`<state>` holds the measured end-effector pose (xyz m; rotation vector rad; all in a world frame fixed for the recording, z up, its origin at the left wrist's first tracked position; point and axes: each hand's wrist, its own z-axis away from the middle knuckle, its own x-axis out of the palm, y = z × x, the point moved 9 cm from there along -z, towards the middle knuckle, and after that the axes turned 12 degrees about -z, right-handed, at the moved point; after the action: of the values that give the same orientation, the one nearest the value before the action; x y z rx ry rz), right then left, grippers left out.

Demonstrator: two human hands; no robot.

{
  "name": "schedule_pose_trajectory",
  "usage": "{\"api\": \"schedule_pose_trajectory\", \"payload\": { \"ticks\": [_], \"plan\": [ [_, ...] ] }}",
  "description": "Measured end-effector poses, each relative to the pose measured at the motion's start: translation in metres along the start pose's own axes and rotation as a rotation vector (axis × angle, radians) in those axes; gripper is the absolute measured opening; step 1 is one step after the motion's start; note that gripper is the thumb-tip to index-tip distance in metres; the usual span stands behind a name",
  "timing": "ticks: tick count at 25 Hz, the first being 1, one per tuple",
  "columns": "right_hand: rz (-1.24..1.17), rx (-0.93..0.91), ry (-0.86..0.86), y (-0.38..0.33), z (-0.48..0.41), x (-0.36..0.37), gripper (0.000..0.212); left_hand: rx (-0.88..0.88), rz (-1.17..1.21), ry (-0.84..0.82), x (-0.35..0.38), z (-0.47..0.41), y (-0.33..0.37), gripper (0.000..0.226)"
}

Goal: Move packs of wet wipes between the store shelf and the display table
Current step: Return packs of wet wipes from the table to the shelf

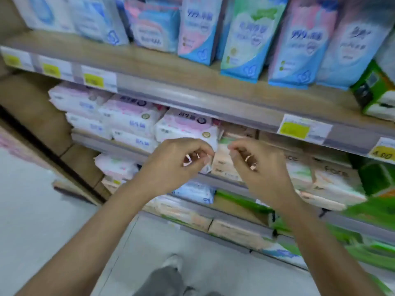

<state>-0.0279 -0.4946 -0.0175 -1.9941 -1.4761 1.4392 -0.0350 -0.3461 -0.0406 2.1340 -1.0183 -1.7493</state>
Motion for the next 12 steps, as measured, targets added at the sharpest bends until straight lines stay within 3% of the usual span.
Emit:
{"api": "schedule_pose_trajectory", "payload": {
  "ticks": [6,9,12],
  "plan": [
    [0.145,0.103,-0.758,0.066,0.111,0.208,0.025,-0.609,-0.125,-0.052,0.063,0.219,-0.111,0.02],
    [0.22,0.024,-1.123,0.056,0.183,0.288,0.031,-0.907,-0.116,-0.104,0.084,0.337,-0.129,0.023],
    [0.271,-0.123,-1.479,0.015,0.253,0.355,0.034,-1.196,-0.03,-0.05,0.091,0.454,-0.125,0.024]
  ]
}}
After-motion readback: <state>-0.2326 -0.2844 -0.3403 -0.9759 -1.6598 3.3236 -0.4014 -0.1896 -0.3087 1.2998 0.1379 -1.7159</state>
